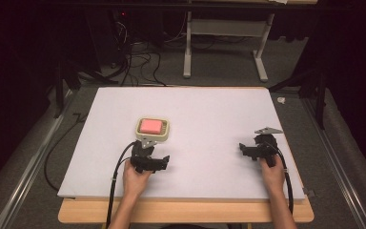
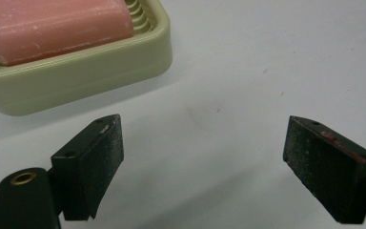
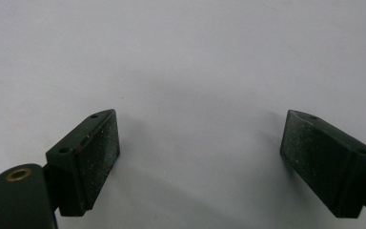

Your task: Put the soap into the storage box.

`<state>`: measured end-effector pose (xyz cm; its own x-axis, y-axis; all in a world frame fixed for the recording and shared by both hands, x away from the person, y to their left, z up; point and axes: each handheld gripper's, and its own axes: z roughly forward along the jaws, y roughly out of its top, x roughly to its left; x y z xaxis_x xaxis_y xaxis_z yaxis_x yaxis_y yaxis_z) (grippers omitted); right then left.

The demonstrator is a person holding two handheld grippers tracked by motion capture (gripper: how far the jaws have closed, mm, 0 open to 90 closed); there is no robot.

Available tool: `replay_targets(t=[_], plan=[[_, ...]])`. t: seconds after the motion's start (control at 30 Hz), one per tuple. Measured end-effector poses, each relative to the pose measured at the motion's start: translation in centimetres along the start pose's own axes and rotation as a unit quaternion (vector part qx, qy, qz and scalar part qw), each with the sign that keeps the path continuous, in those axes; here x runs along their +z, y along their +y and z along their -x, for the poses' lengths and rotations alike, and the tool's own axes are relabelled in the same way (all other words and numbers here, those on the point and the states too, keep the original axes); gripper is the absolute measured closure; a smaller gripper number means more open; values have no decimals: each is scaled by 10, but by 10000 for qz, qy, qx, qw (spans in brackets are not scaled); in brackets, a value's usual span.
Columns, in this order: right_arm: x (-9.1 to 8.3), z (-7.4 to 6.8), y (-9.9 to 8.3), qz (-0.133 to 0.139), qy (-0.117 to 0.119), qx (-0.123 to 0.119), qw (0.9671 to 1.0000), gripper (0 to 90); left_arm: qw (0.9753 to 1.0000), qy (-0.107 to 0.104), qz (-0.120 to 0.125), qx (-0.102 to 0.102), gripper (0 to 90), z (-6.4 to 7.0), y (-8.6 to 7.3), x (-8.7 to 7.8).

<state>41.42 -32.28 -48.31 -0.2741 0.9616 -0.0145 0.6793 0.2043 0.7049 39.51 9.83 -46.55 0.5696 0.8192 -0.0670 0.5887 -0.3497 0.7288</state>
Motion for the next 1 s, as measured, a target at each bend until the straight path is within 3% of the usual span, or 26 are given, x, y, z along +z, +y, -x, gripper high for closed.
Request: replay_targets(t=[1.0], plan=[[0, 0, 0, 2, 1, -9, 10000, 136, 9997, 182, -75, 141, 144, 2, -3, 18]])
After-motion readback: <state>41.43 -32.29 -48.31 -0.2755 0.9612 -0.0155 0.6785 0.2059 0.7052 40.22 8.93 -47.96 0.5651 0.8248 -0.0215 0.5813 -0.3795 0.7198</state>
